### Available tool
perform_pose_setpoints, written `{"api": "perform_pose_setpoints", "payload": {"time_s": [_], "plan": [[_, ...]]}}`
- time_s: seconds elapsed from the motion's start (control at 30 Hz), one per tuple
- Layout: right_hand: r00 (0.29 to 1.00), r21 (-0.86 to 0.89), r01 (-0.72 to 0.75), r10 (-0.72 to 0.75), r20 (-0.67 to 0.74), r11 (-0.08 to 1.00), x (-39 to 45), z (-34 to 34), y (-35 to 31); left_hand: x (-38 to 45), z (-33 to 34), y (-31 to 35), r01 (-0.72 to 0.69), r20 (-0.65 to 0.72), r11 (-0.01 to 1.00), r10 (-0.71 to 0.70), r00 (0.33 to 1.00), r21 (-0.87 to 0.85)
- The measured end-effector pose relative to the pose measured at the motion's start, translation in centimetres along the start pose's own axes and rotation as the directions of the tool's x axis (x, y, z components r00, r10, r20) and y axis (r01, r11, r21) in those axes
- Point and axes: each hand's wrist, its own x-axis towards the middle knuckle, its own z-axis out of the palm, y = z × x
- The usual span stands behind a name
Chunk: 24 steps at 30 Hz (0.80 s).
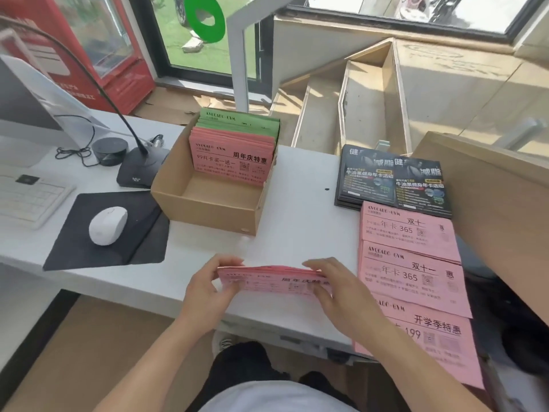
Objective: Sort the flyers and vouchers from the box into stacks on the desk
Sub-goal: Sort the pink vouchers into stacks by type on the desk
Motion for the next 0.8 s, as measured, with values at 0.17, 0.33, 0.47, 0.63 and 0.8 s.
{"api": "perform_pose_setpoints", "payload": {"time_s": [0.17, 0.33, 0.47, 0.63, 0.8], "plan": [[0.988, 0.245, -0.080, 0.109, -0.107, 0.966, -1.1, 1.3, -0.4, -1.3, 1.2, -0.6, 0.054, -0.063, 0.997, -0.057, 0.996, -0.055], [0.963, 0.424, -0.116, 0.206, -0.173, 0.898, -3.7, 0.7, -0.6, -1.7, 2.3, 0.7, 0.066, -0.100, 0.992, -0.077, 0.992, -0.104], [0.928, 0.524, -0.144, 0.298, -0.222, 0.839, -7.0, -2.4, 1.1, -2.3, 5.1, 3.6, 0.050, 0.024, 0.991, -0.047, 0.999, -0.121], [0.813, 0.560, -0.253, 0.487, -0.318, 0.789, -11.7, -6.3, 6.4, -3.1, 11.9, 6.5, 0.072, 0.329, 0.996, -0.050, 0.943, -0.054], [0.710, 0.552, -0.357, 0.603, -0.363, 0.754, -14.4, -7.6, 11.0, -3.5, 17.8, 8.5, 0.009, 0.466, 0.999, -0.033, 0.884, 0.053]]}}
